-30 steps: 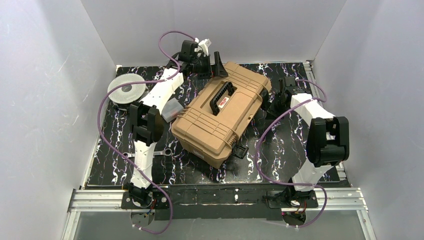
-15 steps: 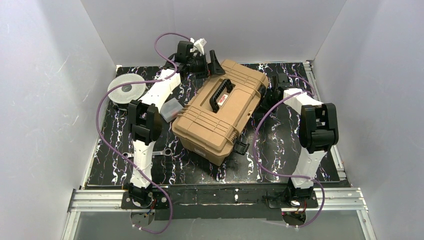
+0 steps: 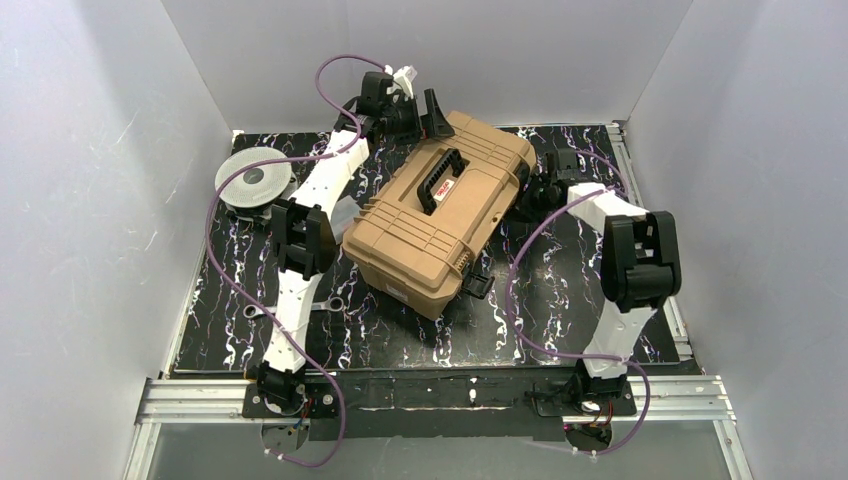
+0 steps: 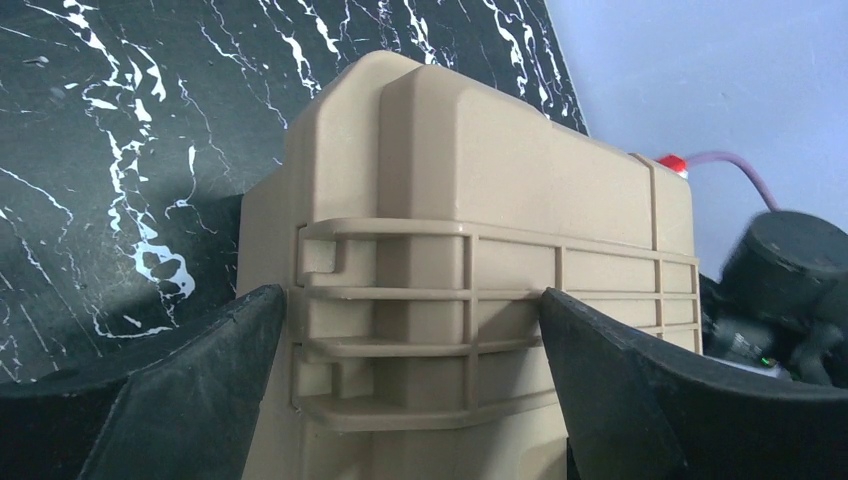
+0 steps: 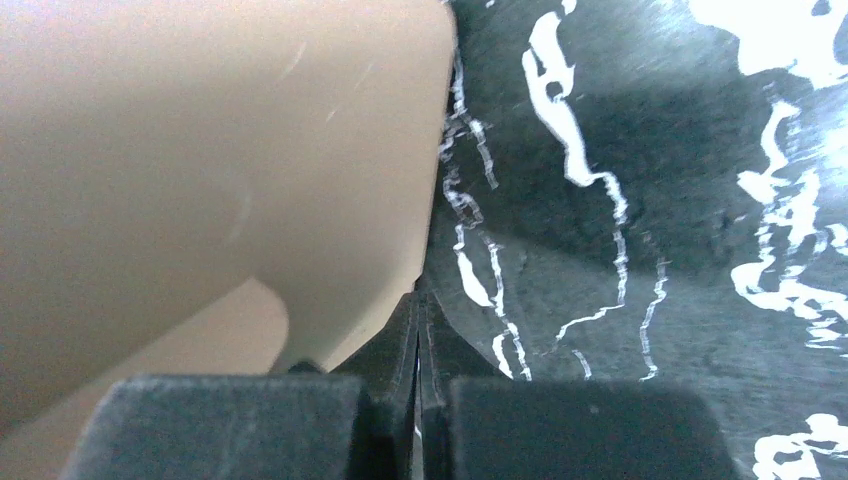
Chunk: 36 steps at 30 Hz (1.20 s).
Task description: Pack the tool kit
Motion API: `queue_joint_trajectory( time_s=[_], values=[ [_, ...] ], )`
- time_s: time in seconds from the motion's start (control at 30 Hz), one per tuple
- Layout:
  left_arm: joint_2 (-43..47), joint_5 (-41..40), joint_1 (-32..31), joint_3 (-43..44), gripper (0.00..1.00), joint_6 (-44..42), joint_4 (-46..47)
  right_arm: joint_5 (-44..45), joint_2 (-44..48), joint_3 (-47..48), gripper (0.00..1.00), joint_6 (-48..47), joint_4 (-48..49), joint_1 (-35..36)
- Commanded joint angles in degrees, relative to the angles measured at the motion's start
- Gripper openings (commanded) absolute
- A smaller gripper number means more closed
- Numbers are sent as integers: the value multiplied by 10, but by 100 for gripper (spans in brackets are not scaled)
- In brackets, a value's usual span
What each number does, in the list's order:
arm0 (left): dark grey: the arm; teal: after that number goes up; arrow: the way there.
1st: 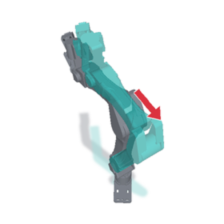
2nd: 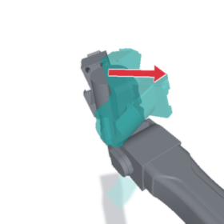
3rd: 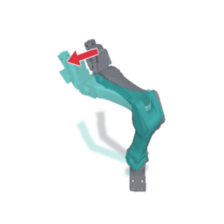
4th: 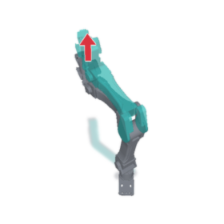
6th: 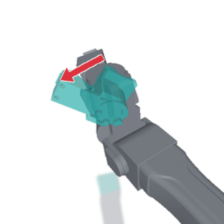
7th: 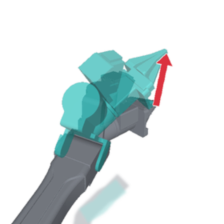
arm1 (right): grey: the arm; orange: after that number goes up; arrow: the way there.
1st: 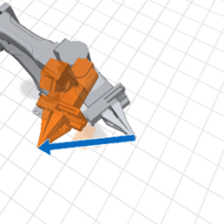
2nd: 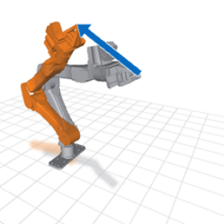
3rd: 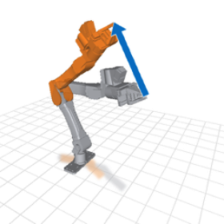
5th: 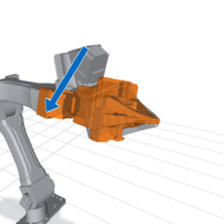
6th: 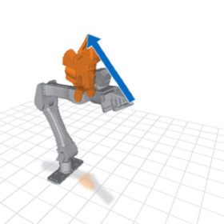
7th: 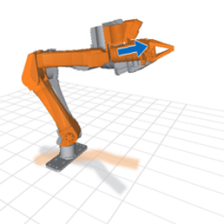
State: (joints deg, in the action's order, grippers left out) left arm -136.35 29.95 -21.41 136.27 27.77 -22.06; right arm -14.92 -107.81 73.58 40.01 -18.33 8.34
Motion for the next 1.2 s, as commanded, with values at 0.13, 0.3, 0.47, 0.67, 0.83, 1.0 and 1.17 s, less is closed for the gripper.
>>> queue_joint_trajectory(
  time_s=[0.13, 0.3, 0.47, 0.67, 0.83, 1.0, 1.17],
  values=[
    [111, -53, 5, -10, 98, -46, -35, -127, 199, -151, 1, -18, 157, -12],
    [200, -95, -1, -64, 98, -53, -16, -155, 271, -238, 1, -9, 178, -11],
    [305, -172, -8, -122, 98, -107, -15, -174, 319, -313, 1, -15, 225, 0],
    [457, -268, -70, -241, 98, -172, -17, -263, 314, -376, 1, -20, 323, 9],
    [557, -399, -199, -376, 98, -239, -20, -299, 311, -415, 1, -26, 368, 24],
    [599, -472, -307, -464, 98, -259, -61, -318, 292, -442, 1, -14, 418, 43],
    [646, -476, -342, -548, 98, -208, -112, -302, 271, -442, 1, 2, 445, 57]
  ],
)
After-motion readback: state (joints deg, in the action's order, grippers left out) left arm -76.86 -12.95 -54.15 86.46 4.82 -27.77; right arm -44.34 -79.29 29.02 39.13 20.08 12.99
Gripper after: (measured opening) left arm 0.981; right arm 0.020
